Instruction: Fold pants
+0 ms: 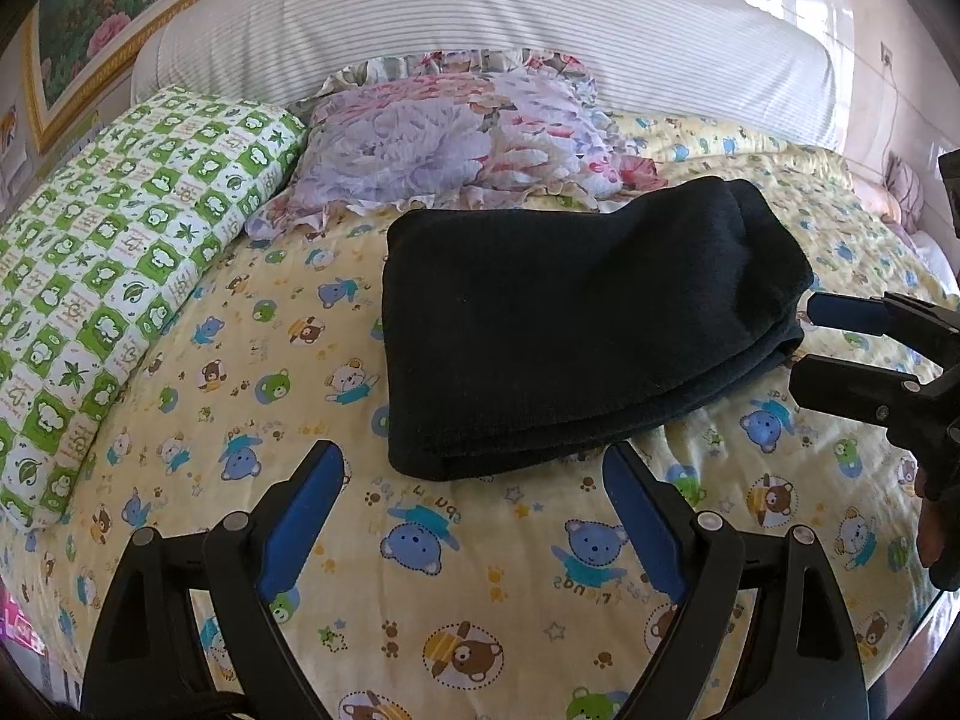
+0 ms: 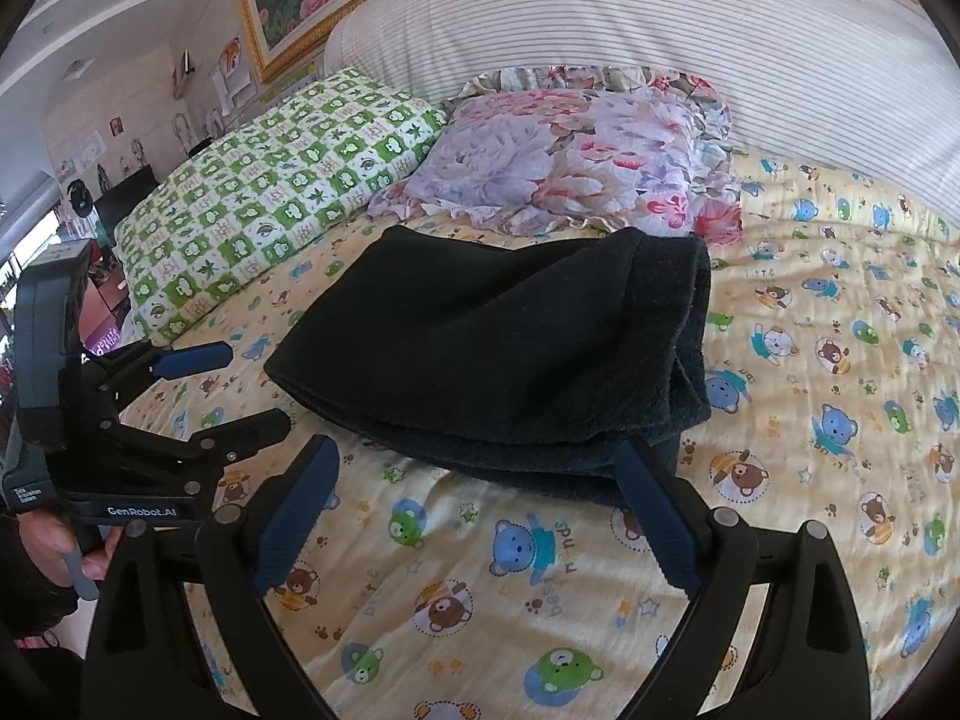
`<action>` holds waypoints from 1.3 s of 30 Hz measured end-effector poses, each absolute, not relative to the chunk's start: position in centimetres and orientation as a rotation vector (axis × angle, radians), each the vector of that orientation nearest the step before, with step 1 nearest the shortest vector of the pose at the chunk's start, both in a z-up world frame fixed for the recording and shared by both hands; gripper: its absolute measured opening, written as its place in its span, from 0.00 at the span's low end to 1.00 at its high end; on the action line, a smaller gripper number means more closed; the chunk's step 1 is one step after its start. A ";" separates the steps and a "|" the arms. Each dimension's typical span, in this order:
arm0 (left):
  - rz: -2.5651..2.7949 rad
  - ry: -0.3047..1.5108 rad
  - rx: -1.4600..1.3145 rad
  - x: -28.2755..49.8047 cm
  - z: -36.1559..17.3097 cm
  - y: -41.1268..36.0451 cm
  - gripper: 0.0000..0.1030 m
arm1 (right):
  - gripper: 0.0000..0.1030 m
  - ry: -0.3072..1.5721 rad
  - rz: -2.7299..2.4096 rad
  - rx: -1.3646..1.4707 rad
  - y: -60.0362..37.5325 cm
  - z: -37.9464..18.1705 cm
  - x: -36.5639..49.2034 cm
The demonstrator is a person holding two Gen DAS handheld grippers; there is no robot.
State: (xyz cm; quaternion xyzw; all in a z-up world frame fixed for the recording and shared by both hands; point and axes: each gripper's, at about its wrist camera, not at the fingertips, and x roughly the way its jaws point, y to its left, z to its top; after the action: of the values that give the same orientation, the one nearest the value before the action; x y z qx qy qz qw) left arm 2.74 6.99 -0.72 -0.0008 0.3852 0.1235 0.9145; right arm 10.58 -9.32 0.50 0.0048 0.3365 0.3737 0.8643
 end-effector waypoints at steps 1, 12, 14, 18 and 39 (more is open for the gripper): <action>0.254 0.794 -0.002 2.9 -0.8 7.0 0.86 | 0.91 0.706 0.784 0.010 -9.3 0.4 10.7; 0.254 0.797 -0.002 3.5 -1.2 7.1 0.86 | 0.91 0.715 0.785 -0.004 -8.7 -0.2 11.0; 0.253 0.797 -0.006 3.4 -1.3 7.2 0.86 | 0.91 0.712 0.785 -0.003 -8.6 -0.2 11.1; 0.253 0.796 -0.006 3.5 -1.3 7.4 0.86 | 0.91 0.714 0.782 0.002 -8.6 -0.5 11.2; 0.255 0.797 -0.004 3.6 -1.3 7.5 0.86 | 0.91 0.716 0.780 0.006 -8.8 -0.6 11.0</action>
State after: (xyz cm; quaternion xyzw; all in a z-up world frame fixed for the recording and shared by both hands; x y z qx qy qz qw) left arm 3.62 7.52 -1.33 -0.0022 0.3870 0.1237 0.9137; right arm 11.05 -8.78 -0.59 0.0031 0.3414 0.3722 0.8631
